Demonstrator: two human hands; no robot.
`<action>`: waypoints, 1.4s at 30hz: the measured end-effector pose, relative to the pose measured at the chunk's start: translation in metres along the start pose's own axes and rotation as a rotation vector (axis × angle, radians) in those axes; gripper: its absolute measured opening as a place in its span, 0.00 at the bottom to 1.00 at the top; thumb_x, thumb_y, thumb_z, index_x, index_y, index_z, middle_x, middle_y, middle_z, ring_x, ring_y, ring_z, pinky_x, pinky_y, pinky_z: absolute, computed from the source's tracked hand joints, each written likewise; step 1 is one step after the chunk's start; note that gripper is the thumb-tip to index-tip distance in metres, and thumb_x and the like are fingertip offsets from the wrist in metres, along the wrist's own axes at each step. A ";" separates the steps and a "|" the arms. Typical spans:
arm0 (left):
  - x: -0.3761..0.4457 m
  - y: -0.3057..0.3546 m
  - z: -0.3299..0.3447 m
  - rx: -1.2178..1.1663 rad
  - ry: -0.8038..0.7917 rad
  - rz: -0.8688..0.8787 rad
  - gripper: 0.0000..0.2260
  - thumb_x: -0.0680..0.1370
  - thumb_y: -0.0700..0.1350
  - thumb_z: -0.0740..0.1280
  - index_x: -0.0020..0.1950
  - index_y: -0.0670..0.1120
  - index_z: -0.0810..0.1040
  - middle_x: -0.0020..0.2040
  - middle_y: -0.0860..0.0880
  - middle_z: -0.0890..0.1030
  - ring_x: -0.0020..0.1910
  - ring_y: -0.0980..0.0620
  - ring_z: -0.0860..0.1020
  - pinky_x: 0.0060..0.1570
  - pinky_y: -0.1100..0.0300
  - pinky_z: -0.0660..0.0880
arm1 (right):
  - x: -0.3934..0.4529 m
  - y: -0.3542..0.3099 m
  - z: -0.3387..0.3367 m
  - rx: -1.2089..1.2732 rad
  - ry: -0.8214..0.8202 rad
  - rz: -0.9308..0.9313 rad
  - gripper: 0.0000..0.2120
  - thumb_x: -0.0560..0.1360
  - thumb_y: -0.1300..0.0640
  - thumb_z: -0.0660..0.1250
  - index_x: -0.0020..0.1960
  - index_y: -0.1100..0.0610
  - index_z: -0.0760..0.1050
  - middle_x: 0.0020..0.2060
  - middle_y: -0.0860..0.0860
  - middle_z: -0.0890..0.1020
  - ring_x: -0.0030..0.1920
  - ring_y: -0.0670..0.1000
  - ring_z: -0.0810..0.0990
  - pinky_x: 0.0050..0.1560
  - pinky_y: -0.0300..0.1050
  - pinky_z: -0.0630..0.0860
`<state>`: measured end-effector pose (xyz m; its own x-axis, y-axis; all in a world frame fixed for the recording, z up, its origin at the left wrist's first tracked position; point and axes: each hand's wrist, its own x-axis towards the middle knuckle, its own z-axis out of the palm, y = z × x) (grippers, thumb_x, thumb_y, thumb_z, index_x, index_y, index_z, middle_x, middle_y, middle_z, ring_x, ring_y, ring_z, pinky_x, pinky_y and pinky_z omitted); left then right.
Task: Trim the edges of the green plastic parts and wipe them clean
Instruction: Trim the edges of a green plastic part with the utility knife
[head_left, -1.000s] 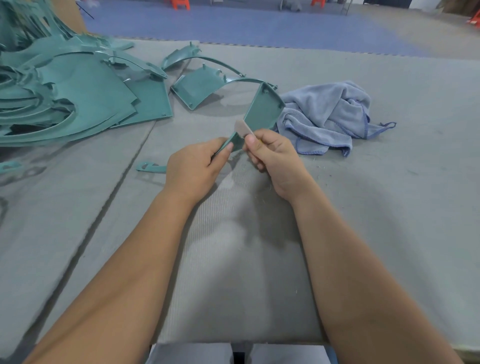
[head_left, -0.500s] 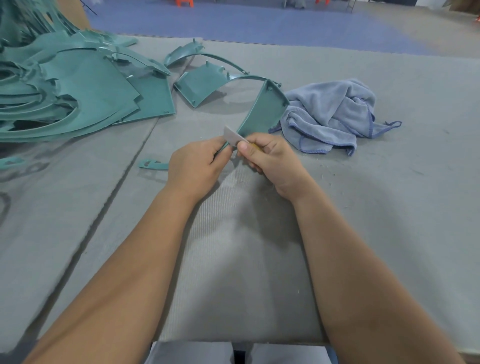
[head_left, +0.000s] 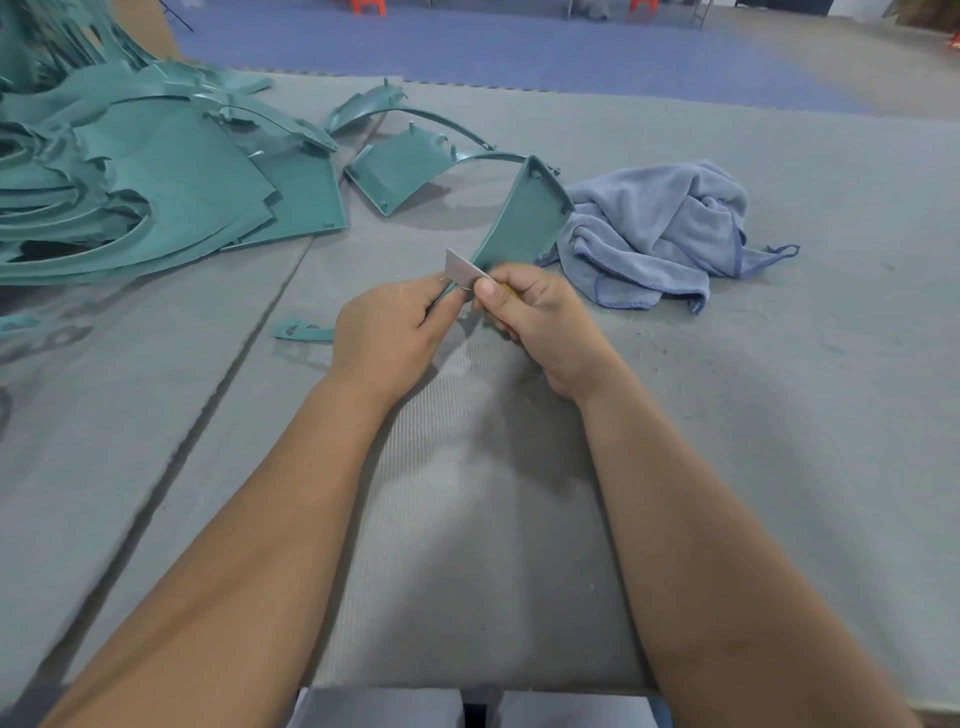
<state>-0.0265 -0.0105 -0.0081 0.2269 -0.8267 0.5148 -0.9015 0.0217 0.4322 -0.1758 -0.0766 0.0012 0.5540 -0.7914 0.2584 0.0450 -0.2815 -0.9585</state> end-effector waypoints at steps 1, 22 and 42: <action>-0.001 0.000 -0.001 -0.008 -0.004 0.005 0.15 0.80 0.58 0.54 0.38 0.54 0.73 0.26 0.57 0.66 0.27 0.55 0.65 0.27 0.61 0.55 | 0.000 0.000 -0.002 0.054 0.056 0.011 0.12 0.80 0.60 0.63 0.39 0.54 0.74 0.26 0.47 0.69 0.28 0.42 0.64 0.31 0.34 0.61; -0.001 0.002 -0.007 -0.002 -0.011 0.037 0.14 0.81 0.59 0.50 0.58 0.58 0.72 0.31 0.57 0.71 0.33 0.53 0.71 0.29 0.65 0.61 | -0.005 -0.014 -0.003 0.321 0.239 0.102 0.06 0.75 0.61 0.69 0.44 0.54 0.72 0.27 0.46 0.69 0.24 0.44 0.60 0.25 0.35 0.59; -0.003 0.001 -0.008 0.041 0.046 0.021 0.12 0.83 0.51 0.54 0.41 0.51 0.67 0.31 0.57 0.66 0.30 0.55 0.66 0.27 0.61 0.56 | 0.021 -0.050 -0.011 -0.107 0.257 -0.099 0.11 0.81 0.56 0.62 0.41 0.54 0.76 0.25 0.42 0.66 0.29 0.44 0.64 0.32 0.33 0.64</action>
<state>-0.0250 -0.0038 -0.0036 0.2241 -0.7993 0.5575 -0.9204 0.0145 0.3908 -0.1756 -0.0854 0.0559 0.3215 -0.8650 0.3852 -0.0069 -0.4089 -0.9125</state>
